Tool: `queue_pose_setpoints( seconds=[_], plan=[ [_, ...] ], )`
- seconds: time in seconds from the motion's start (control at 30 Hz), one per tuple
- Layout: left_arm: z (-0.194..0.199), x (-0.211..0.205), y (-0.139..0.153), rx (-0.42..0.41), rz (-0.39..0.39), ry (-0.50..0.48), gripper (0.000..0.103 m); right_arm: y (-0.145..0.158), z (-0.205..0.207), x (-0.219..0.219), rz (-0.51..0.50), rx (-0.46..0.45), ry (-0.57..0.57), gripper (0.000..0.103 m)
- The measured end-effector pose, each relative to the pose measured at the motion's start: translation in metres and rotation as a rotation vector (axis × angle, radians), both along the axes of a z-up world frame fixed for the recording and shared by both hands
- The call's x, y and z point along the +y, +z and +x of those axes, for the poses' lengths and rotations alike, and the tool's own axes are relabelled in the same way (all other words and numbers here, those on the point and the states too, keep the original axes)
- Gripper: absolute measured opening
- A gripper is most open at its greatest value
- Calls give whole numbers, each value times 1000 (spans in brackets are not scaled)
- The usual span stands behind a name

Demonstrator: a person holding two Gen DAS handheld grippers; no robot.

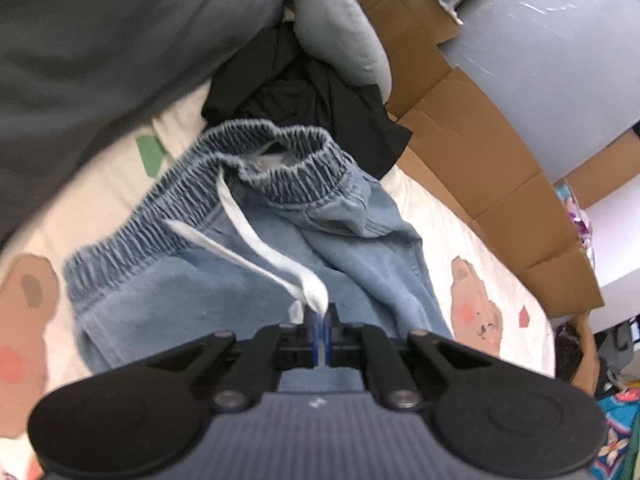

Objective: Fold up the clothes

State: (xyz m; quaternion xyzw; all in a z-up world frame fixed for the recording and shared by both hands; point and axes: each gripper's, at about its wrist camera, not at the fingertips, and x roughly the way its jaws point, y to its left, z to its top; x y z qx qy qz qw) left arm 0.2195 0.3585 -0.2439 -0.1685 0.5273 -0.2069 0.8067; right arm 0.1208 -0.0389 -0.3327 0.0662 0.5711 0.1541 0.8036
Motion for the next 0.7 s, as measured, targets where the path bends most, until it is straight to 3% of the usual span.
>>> queue_pose_setpoints(
  seconds=[0.13, 0.23, 0.37, 0.47, 0.53, 0.7],
  plan=[
    [9, -16, -19, 50, -21, 23, 3, 13, 12, 14, -41, -82, 38, 72],
    [15, -36, -27, 68, -7, 12, 3, 22, 22, 18, 21, -89, 24, 72],
    [22, -61, -29, 69, -6, -13, 6, 24, 20, 27, 31, -101, 70, 72],
    [23, -78, -23, 63, 17, -63, 16, 21, 16, 28, 17, -98, 79, 72],
    [22, -85, -18, 55, 28, -87, 29, 20, 14, 27, 19, -97, 71, 72],
    [15, -82, -8, 49, 61, -102, 35, 21, 12, 25, 37, -101, 53, 72]
  ],
)
